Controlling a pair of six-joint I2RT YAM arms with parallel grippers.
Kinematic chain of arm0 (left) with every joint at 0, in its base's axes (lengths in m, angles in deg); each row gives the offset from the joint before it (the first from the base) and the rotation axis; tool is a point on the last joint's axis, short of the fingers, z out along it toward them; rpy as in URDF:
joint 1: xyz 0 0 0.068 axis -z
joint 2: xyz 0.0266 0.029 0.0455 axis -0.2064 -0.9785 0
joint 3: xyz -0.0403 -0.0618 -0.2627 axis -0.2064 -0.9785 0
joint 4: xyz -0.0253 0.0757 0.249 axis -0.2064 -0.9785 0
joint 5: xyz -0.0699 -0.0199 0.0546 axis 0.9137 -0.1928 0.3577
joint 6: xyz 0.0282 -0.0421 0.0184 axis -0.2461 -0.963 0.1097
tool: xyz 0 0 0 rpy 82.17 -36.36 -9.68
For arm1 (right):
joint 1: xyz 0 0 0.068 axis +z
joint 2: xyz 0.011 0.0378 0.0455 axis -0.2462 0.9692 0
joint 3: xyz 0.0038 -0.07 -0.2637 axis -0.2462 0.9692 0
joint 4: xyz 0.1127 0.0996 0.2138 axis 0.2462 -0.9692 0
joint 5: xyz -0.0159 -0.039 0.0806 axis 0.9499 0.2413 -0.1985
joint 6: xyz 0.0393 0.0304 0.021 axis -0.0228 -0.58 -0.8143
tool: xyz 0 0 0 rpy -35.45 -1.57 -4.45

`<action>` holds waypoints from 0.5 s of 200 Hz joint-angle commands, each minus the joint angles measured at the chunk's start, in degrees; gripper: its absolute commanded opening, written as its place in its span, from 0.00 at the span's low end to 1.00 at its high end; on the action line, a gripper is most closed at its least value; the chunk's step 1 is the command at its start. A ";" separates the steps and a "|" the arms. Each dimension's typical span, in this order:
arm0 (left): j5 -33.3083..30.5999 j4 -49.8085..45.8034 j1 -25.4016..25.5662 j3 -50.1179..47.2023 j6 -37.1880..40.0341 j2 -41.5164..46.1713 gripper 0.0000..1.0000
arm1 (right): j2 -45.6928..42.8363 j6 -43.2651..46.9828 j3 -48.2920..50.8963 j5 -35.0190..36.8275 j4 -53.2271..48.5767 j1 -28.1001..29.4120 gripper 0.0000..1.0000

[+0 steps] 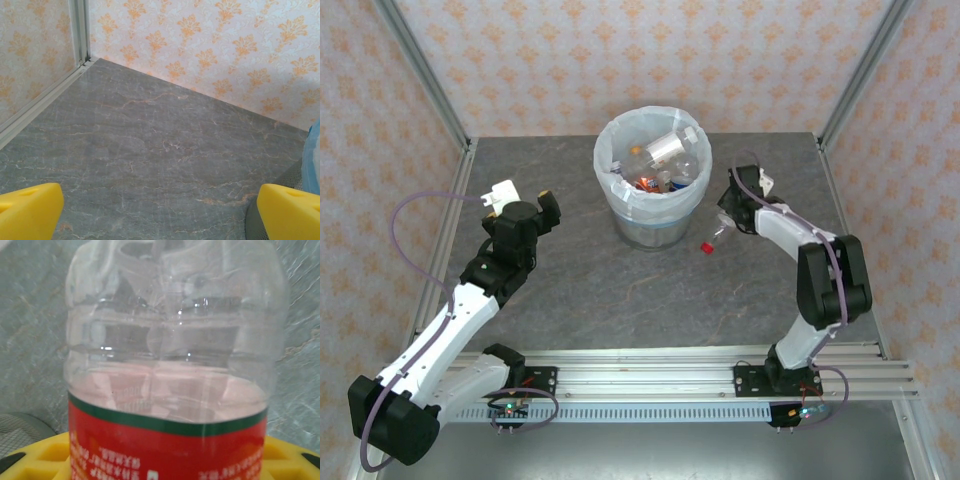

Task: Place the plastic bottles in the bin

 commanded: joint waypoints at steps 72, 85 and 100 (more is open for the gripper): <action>-2.24 -0.19 -0.73 0.14 -3.42 0.61 1.00 | -19.65 6.36 9.31 5.04 14.82 0.12 0.53; -2.33 -0.16 -0.73 0.18 -3.74 0.61 1.00 | -22.15 6.84 9.15 4.16 14.87 0.12 0.52; -2.35 -0.03 -0.81 0.17 -4.16 0.69 1.00 | -24.62 6.88 8.72 2.44 15.37 0.08 0.52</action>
